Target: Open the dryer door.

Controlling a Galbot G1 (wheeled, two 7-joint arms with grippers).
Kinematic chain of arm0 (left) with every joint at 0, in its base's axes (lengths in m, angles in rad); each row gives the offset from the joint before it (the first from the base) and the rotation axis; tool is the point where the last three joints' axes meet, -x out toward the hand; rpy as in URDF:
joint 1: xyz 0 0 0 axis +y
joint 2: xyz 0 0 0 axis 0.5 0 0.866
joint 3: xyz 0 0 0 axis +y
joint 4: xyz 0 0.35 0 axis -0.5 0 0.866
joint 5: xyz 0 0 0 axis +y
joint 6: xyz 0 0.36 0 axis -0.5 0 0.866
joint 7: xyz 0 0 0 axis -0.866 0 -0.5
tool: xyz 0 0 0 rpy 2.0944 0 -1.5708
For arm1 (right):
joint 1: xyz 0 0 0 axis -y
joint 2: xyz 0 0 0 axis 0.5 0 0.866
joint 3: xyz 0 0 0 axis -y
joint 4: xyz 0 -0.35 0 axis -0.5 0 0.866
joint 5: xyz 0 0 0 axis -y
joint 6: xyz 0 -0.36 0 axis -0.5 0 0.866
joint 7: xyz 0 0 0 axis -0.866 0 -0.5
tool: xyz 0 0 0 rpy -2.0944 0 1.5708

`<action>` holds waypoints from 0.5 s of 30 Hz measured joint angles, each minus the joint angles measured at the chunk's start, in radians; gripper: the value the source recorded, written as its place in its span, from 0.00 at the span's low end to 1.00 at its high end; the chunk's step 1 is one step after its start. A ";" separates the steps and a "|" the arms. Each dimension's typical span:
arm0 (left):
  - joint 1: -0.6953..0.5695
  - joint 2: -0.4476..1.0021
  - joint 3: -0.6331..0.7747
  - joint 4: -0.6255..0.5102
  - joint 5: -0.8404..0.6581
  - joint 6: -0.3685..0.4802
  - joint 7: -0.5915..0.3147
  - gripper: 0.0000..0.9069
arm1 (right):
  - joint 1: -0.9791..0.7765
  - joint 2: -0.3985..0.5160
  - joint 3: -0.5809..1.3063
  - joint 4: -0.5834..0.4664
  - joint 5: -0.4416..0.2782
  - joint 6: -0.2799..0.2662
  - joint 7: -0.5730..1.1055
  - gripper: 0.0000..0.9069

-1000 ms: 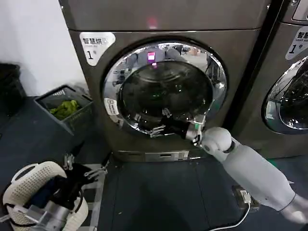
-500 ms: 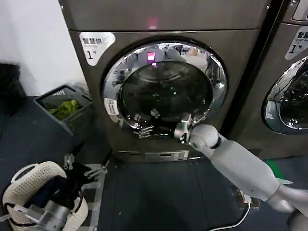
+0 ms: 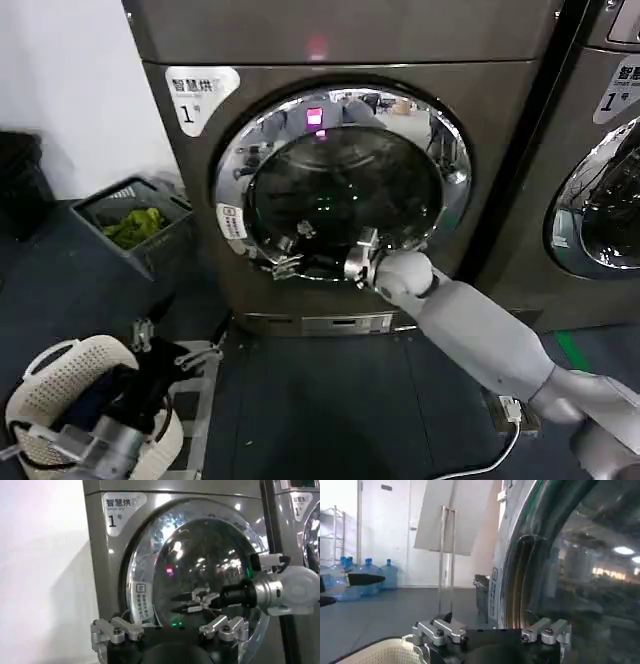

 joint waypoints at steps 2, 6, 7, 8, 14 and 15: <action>-0.002 0.000 -0.001 0.001 0.000 0.000 0.000 1.00 | 0.008 0.010 -0.006 -0.011 0.000 0.001 0.000 1.00; -0.003 0.000 -0.001 0.002 0.000 0.000 0.001 1.00 | 0.024 0.031 -0.015 -0.033 -0.001 0.001 0.000 1.00; -0.004 0.000 -0.001 0.002 0.000 0.000 0.001 1.00 | 0.027 0.037 -0.017 -0.038 -0.001 0.001 -0.001 1.00; -0.005 0.000 -0.001 0.002 0.000 0.000 0.001 1.00 | 0.030 0.041 -0.018 -0.043 -0.002 0.001 -0.001 1.00; -0.006 0.000 -0.001 0.002 -0.001 0.000 0.001 1.00 | 0.046 0.067 -0.027 -0.073 -0.004 0.005 -0.004 1.00; -0.006 0.000 -0.001 0.002 -0.001 0.000 0.001 1.00 | 0.049 0.070 -0.028 -0.078 -0.005 0.006 -0.005 1.00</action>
